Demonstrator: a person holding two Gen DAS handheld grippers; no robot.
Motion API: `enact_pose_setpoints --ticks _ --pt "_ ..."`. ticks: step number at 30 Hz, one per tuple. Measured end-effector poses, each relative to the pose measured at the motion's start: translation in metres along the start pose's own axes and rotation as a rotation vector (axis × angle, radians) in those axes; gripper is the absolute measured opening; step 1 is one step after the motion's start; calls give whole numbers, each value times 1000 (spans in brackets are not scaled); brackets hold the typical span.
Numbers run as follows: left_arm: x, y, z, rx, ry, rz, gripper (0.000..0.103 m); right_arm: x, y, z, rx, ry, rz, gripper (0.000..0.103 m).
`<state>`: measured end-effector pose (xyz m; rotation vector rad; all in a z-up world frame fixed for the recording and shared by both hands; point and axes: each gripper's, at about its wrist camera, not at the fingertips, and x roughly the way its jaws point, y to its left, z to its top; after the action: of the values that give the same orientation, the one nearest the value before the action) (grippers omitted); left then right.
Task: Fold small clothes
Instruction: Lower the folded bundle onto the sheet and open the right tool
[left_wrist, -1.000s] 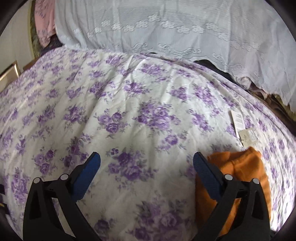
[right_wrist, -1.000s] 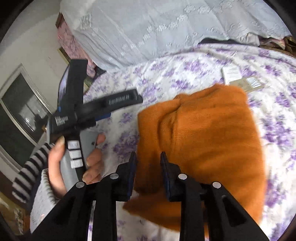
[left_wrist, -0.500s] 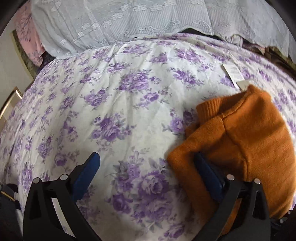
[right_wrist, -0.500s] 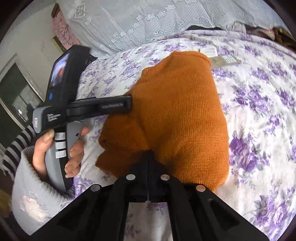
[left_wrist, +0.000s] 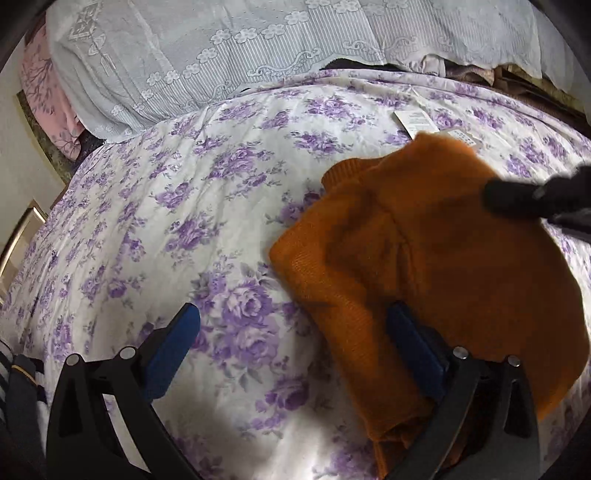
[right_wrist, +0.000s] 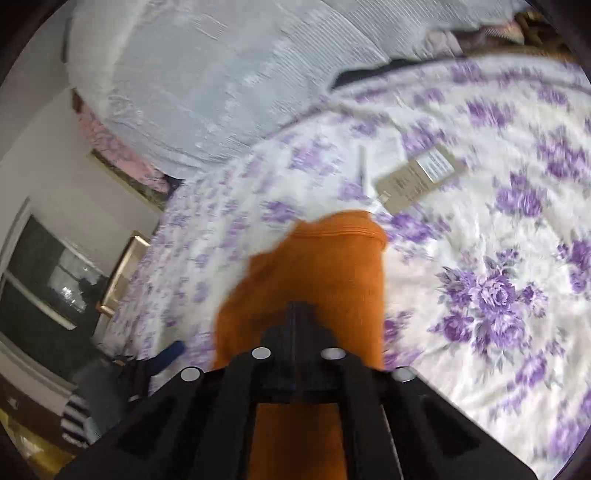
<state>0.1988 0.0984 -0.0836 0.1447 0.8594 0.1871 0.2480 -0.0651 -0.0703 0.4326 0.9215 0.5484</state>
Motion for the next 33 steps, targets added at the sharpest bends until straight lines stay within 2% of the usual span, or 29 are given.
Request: enact_pose_setpoints --ticks 3,5,9,11,14,17,20,21,24,33 --pt "5 4 1 -28 7 -38 99 12 -19 0 5 -1 65 0" --pt "7 7 2 -41 9 -55 99 8 -18 3 0 6 55 0" --pt "2 6 0 -39 -12 -47 99 -7 -5 -10 -54 -48 7 0" --pt "-6 8 1 -41 -33 -32 99 -24 4 -16 -83 -83 6 5" --pt "-26 9 -1 -53 -72 -57 98 -50 16 -30 -129 -114 19 5" --pt "-40 4 -8 -45 -98 -64 98 -61 23 -51 -166 -96 13 5" --pt "-32 -4 -17 -13 -51 -41 99 -53 14 -69 -165 -43 -29 0" --pt "-24 -7 -18 -8 -25 -39 99 -48 7 -72 -140 -21 -18 0" --pt "-22 -2 -18 -31 -15 -67 99 -44 -4 -71 -93 -8 33 0" --pt "-25 -4 -21 -31 -34 -51 99 -44 -5 -75 -106 -22 35 0"
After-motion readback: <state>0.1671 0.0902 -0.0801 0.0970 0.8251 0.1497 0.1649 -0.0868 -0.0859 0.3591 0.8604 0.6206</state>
